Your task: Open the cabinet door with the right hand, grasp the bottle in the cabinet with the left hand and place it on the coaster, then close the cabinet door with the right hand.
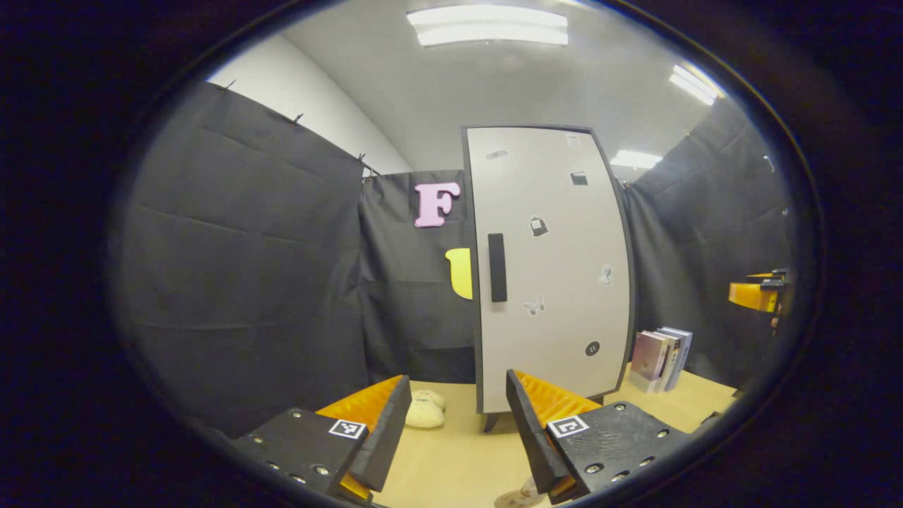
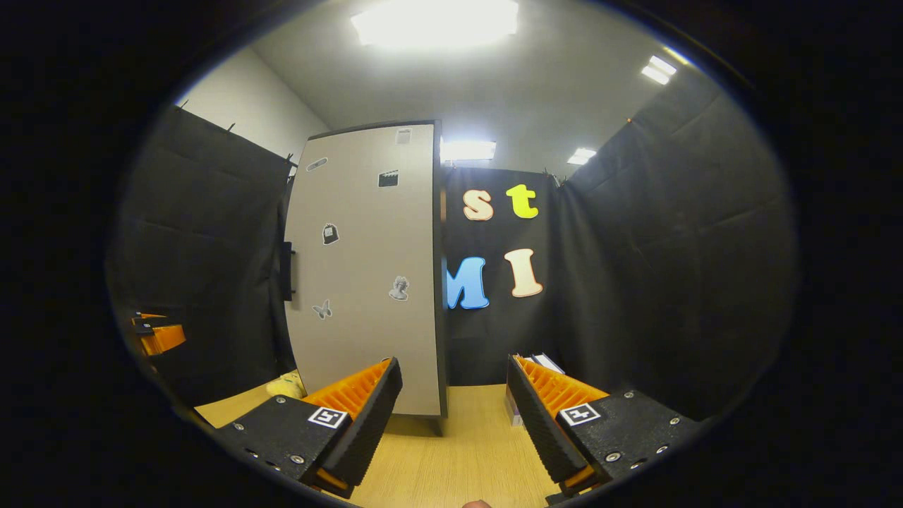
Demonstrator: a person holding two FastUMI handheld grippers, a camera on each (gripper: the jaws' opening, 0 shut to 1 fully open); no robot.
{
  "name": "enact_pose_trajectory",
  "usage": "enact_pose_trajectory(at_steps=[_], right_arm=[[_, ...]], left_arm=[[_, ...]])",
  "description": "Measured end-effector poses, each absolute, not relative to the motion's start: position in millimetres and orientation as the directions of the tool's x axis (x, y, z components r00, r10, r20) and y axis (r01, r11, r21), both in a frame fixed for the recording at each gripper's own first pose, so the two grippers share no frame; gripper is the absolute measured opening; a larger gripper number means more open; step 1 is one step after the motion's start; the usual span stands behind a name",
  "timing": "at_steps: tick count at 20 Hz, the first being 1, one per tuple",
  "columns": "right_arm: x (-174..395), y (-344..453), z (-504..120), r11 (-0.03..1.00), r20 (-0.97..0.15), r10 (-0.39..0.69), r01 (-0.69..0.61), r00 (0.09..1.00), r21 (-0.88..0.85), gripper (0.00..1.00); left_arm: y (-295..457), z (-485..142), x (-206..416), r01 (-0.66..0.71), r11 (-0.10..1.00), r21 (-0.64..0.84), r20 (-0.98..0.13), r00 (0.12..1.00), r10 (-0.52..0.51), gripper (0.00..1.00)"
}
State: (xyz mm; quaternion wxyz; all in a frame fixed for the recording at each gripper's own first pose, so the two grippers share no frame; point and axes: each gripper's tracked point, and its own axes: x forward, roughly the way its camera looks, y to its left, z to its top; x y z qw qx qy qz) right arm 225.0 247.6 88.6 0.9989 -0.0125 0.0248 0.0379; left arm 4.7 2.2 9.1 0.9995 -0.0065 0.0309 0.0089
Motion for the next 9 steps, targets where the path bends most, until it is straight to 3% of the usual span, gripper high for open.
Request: enact_pose_trajectory(at_steps=[1,4,5,6,9], right_arm=[[225.0,247.8,88.7,0.997,-0.051,0.076,-0.077,0.996,-0.023,0.93],[225.3,247.9,88.4,0.997,-0.052,0.077,-0.079,0.996,-0.026,0.93],[224.8,247.8,88.4,0.996,-0.053,0.078,-0.08,0.996,-0.026,0.93],[224.7,248.1,88.6,0.996,-0.052,0.078,-0.08,0.996,-0.026,0.93],[225.3,248.5,88.8,0.997,-0.051,0.078,-0.079,0.996,-0.023,0.93]], left_arm=[[1.9,9.1,4.4,-0.019,1.0,-0.016,-0.063,0.998,0.018,0.77],[3.2,9.0,6.1,-0.02,1.0,-0.017,-0.062,0.998,0.019,0.78],[3.0,9.2,5.3,-0.019,1.0,-0.015,-0.062,0.998,0.018,0.72],[3.1,9.1,5.5,-0.019,1.0,-0.011,-0.061,0.998,0.018,0.78],[3.0,10.3,5.9,-0.017,1.0,-0.006,-0.058,0.998,0.016,0.78]])
